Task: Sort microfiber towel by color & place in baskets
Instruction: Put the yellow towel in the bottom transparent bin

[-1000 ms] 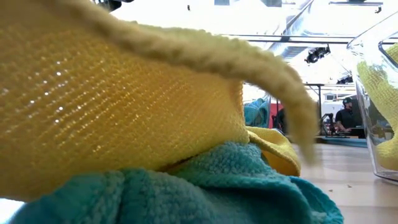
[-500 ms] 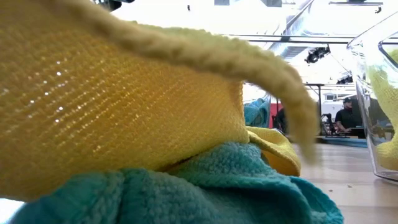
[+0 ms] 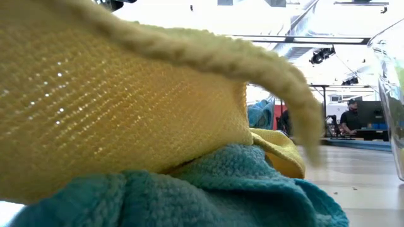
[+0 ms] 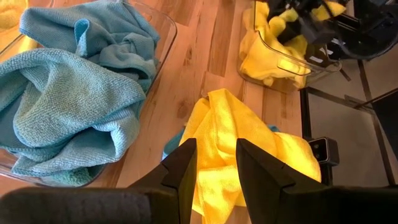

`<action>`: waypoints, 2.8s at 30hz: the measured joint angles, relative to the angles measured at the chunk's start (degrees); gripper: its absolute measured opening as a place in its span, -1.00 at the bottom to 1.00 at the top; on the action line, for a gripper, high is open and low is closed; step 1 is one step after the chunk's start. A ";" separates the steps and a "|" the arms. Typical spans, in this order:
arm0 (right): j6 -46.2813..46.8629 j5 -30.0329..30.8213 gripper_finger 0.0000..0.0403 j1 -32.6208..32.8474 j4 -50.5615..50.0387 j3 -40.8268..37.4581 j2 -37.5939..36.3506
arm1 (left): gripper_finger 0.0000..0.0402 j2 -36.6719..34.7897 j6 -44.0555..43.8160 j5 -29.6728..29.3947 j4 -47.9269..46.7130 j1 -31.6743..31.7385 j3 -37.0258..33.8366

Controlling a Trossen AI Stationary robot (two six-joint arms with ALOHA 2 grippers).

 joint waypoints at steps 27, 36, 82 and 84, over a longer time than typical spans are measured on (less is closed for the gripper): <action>-0.23 10.48 -0.03 0.48 -4.76 -0.09 -14.72 | -0.51 0.00 -0.44 -0.46 0.00 0.02 0.00; -1.13 9.64 0.04 0.54 -6.06 -0.09 -14.70 | -0.51 0.00 -0.54 -0.48 0.00 0.02 0.00; 23.95 -0.68 0.42 5.40 -7.97 -0.74 -6.33 | -0.51 1.20 -0.46 -1.69 0.03 0.00 -0.61; 22.93 -2.01 0.42 4.62 -6.63 -2.33 -4.41 | -0.51 1.18 -0.48 -1.68 0.02 0.00 -0.61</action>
